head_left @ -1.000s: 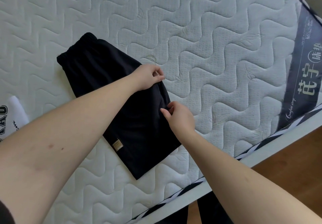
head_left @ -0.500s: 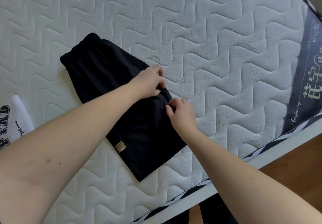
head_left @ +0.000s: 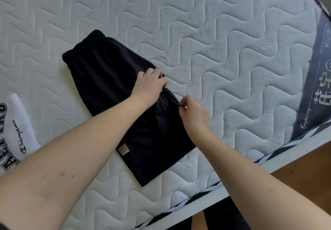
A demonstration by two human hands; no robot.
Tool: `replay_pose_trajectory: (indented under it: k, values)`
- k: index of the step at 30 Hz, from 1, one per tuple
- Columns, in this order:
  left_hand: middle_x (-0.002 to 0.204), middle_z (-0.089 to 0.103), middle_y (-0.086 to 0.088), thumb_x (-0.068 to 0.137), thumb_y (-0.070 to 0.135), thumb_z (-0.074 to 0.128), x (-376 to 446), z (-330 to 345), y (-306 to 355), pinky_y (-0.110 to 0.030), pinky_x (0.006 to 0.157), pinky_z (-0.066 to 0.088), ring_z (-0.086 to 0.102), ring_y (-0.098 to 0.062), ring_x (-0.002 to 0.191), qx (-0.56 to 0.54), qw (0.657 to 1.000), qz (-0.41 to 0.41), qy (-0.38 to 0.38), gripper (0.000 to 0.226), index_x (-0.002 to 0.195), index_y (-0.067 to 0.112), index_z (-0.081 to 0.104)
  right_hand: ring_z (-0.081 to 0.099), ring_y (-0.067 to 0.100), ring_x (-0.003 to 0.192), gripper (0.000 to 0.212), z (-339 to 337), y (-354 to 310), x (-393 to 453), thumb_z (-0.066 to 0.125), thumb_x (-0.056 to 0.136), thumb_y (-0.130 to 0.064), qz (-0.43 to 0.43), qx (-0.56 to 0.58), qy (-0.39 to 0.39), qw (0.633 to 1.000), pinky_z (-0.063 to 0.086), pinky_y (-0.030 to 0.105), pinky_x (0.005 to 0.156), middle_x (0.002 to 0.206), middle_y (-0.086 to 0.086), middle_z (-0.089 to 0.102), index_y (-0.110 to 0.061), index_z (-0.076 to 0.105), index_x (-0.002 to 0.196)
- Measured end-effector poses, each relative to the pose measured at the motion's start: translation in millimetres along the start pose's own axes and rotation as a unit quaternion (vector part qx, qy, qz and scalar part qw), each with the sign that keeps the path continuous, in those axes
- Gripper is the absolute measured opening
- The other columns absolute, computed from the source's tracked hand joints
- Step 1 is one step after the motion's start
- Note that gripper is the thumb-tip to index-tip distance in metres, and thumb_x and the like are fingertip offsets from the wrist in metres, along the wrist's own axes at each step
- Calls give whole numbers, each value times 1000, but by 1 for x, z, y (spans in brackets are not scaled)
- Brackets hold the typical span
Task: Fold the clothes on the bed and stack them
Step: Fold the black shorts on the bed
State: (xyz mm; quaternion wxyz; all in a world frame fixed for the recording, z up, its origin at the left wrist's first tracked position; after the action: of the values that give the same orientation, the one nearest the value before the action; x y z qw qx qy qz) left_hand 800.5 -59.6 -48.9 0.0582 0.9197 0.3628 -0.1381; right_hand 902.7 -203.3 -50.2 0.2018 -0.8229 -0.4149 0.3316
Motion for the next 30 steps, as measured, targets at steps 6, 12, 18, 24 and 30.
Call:
replay_pose_trajectory:
  k: [6, 12, 18, 24, 30]
  values:
    - [116, 53, 4, 86, 26, 65, 16, -19, -1, -37, 91, 34, 47, -19, 113, -177, 984, 3, 16, 11, 97, 21, 64, 56, 13, 83, 13, -12, 15, 3, 52, 90, -13, 61, 109, 58, 991, 41, 29, 70, 98, -9, 59, -20, 58, 100]
    - [88, 59, 15, 86, 22, 65, 29, -17, -6, -18, 74, 40, 57, -9, 87, -334, 939, -71, -48, 7, 89, 26, 59, 61, 1, 78, 8, -17, 41, 22, 57, 93, -22, 157, 232, 30, 959, 41, 17, 63, 91, -15, 65, -28, 62, 96]
    - [94, 58, 6, 89, 28, 58, 44, -11, 11, -37, 96, 35, 54, -22, 103, -101, 994, 49, 6, 20, 109, 23, 58, 59, 5, 82, 30, -9, 49, 19, 69, 87, -39, 119, 130, -49, 983, 45, 21, 64, 94, -11, 60, -26, 53, 109]
    - [104, 55, -4, 100, 27, 49, 68, -4, 21, -34, 73, 40, 57, -26, 93, -107, 993, 0, -59, 20, 99, 14, 64, 58, 17, 74, 8, -16, 68, 7, 60, 90, -30, 134, -62, -80, 986, 32, 27, 51, 75, -8, 56, -24, 57, 94]
    - [119, 51, -4, 97, 9, 38, 62, 2, 27, -37, 91, 45, 53, -22, 105, -274, 959, -68, -34, 29, 112, 14, 62, 55, 15, 81, 4, -30, 92, -5, 57, 95, -21, 152, 33, 5, 988, 40, 32, 64, 95, -3, 62, -20, 60, 97]
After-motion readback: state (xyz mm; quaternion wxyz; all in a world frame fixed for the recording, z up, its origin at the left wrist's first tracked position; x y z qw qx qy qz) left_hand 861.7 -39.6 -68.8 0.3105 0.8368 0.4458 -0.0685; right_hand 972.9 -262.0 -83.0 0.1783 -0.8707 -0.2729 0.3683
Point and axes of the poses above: each hand's wrist, its own x-axis towards the middle knuckle, its own z-axis out of the palm, y = z × x, the point moved 2 cm from there along x, towards the middle knuckle
